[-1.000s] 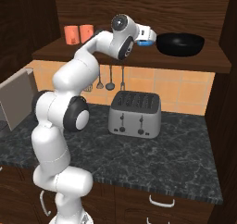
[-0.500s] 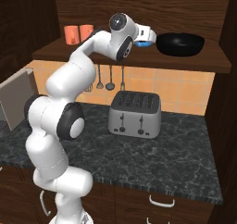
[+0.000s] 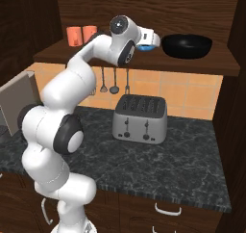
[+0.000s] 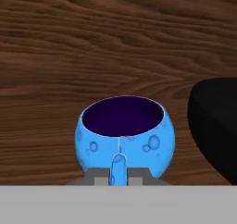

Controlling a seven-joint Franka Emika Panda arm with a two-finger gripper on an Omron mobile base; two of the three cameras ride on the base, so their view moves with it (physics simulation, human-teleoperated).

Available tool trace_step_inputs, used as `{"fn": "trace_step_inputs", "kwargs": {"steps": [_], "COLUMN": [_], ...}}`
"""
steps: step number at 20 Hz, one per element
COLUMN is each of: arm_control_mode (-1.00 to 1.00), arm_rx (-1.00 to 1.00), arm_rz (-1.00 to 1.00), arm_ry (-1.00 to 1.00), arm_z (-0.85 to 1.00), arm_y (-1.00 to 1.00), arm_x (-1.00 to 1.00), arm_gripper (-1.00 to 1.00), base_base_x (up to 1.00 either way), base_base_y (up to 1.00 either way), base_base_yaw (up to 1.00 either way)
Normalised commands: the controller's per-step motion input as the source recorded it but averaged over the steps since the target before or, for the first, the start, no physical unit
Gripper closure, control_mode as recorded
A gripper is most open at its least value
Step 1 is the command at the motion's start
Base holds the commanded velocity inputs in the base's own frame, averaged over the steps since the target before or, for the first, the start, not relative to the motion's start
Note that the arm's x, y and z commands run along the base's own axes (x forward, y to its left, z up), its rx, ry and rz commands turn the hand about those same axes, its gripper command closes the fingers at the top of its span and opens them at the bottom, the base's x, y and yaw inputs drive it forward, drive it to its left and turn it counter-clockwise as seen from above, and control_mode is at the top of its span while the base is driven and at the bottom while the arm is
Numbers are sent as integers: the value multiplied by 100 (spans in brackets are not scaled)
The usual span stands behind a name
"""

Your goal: Gather all objects into one cabinet and sort the glasses and bowls to opposite sides.

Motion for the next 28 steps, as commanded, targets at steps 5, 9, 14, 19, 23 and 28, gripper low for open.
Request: {"fn": "trace_step_inputs", "kwargs": {"steps": [5,9,14,19,23,28], "arm_control_mode": [-100,-100,-100,-100,-100,-100], "arm_rx": [0,0,0,0,0,1], "arm_rz": [1,7,14,17,16,12], "arm_ry": [0,0,0,0,3,9], "arm_z": [0,0,0,0,0,0], "arm_y": [34,52,69,69,55,33], "arm_x": [-18,-24,-21,-21,-12,-2], "arm_gripper": [100,100,100,100,100,100], "base_base_x": [0,0,0,0,0,0], "base_base_y": [0,0,0,0,0,0], "base_base_yaw": [0,0,0,0,0,0]}}
